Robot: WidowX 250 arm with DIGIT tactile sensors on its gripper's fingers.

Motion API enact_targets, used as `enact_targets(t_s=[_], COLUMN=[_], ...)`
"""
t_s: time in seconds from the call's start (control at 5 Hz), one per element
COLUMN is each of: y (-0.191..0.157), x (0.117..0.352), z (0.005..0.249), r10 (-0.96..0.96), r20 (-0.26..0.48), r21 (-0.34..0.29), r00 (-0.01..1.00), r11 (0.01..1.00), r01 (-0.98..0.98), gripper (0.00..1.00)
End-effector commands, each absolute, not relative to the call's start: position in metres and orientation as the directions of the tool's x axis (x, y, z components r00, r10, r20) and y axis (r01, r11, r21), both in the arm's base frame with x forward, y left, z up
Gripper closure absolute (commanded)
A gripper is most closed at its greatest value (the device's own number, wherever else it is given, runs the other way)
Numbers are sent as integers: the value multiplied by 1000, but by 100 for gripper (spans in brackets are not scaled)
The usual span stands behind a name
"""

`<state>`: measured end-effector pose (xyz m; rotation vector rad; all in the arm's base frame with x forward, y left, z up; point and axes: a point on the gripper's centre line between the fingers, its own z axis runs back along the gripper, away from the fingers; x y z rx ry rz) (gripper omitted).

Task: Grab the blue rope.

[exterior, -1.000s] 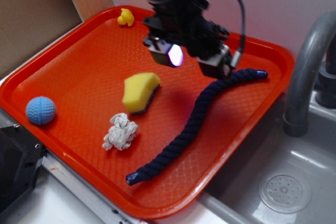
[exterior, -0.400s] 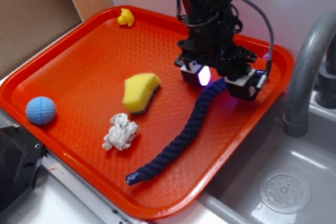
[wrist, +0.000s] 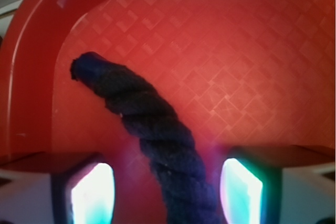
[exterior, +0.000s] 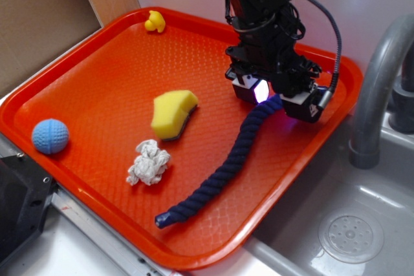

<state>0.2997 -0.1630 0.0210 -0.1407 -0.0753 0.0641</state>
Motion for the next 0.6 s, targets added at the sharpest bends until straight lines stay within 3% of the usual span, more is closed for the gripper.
enact_targets(t_s=[0.0, 0.4], y=[-165, -158], x=[292, 294], z=[16, 17], r10=[52, 61], r20=[88, 94], r21=[-89, -32], r00=[995, 994], r11=[995, 998], r01=[-44, -58], gripper=[100, 100])
